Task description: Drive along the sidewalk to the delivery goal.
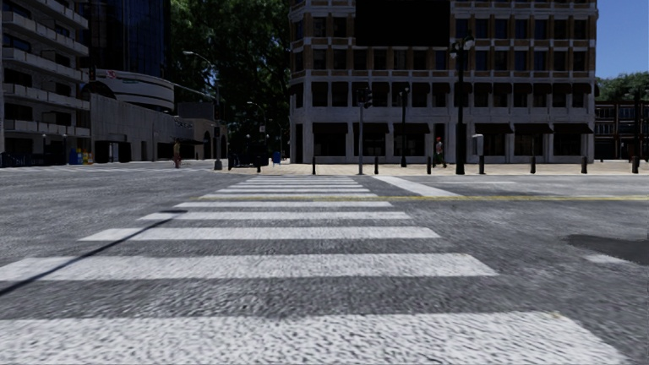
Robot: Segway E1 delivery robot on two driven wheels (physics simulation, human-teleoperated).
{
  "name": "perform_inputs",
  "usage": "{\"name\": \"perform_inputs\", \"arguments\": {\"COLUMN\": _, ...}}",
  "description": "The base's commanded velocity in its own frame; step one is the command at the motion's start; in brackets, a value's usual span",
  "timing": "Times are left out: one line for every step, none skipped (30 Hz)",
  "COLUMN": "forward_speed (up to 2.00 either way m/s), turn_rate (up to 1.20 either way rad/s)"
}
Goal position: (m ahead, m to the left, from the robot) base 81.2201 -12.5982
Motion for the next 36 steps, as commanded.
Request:
{"name": "perform_inputs", "arguments": {"forward_speed": 1.42, "turn_rate": 0.0}}
{"name": "perform_inputs", "arguments": {"forward_speed": 1.42, "turn_rate": 0.0}}
{"name": "perform_inputs", "arguments": {"forward_speed": 1.42, "turn_rate": 0.0}}
{"name": "perform_inputs", "arguments": {"forward_speed": 1.42, "turn_rate": 0.0}}
{"name": "perform_inputs", "arguments": {"forward_speed": 1.43, "turn_rate": 0.0}}
{"name": "perform_inputs", "arguments": {"forward_speed": 1.43, "turn_rate": 0.0}}
{"name": "perform_inputs", "arguments": {"forward_speed": 1.43, "turn_rate": 0.0}}
{"name": "perform_inputs", "arguments": {"forward_speed": 1.43, "turn_rate": 0.0}}
{"name": "perform_inputs", "arguments": {"forward_speed": 1.43, "turn_rate": 0.0}}
{"name": "perform_inputs", "arguments": {"forward_speed": 1.43, "turn_rate": 0.0}}
{"name": "perform_inputs", "arguments": {"forward_speed": 1.43, "turn_rate": 0.0}}
{"name": "perform_inputs", "arguments": {"forward_speed": 1.43, "turn_rate": 0.0}}
{"name": "perform_inputs", "arguments": {"forward_speed": 1.43, "turn_rate": 0.0}}
{"name": "perform_inputs", "arguments": {"forward_speed": 1.43, "turn_rate": 0.0}}
{"name": "perform_inputs", "arguments": {"forward_speed": 1.47, "turn_rate": 0.0}}
{"name": "perform_inputs", "arguments": {"forward_speed": 2.0, "turn_rate": 0.0}}
{"name": "perform_inputs", "arguments": {"forward_speed": 2.0, "turn_rate": 0.0}}
{"name": "perform_inputs", "arguments": {"forward_speed": 2.0, "turn_rate": 0.0}}
{"name": "perform_inputs", "arguments": {"forward_speed": 2.0, "turn_rate": 0.0}}
{"name": "perform_inputs", "arguments": {"forward_speed": 2.0, "turn_rate": 0.0}}
{"name": "perform_inputs", "arguments": {"forward_speed": 2.0, "turn_rate": 0.0}}
{"name": "perform_inputs", "arguments": {"forward_speed": 2.0, "turn_rate": 0.0}}
{"name": "perform_inputs", "arguments": {"forward_speed": 2.0, "turn_rate": 0.0}}
{"name": "perform_inputs", "arguments": {"forward_speed": 2.0, "turn_rate": 0.0}}
{"name": "perform_inputs", "arguments": {"forward_speed": 2.0, "turn_rate": 0.0}}
{"name": "perform_inputs", "arguments": {"forward_speed": 2.0, "turn_rate": 0.0}}
{"name": "perform_inputs", "arguments": {"forward_speed": 2.0, "turn_rate": 0.0}}
{"name": "perform_inputs", "arguments": {"forward_speed": 2.0, "turn_rate": 0.0}}
{"name": "perform_inputs", "arguments": {"forward_speed": 2.0, "turn_rate": 0.0}}
{"name": "perform_inputs", "arguments": {"forward_speed": 2.0, "turn_rate": 0.12}}
{"name": "perform_inputs", "arguments": {"forward_speed": 2.0, "turn_rate": 0.17}}
{"name": "perform_inputs", "arguments": {"forward_speed": 2.0, "turn_rate": 0.2}}
{"name": "perform_inputs", "arguments": {"forward_speed": 2.0, "turn_rate": 0.27}}
{"name": "perform_inputs", "arguments": {"forward_speed": 2.0, "turn_rate": 0.3}}
{"name": "perform_inputs", "arguments": {"forward_speed": 2.0, "turn_rate": 0.3}}
{"name": "perform_inputs", "arguments": {"forward_speed": 2.0, "turn_rate": 0.33}}
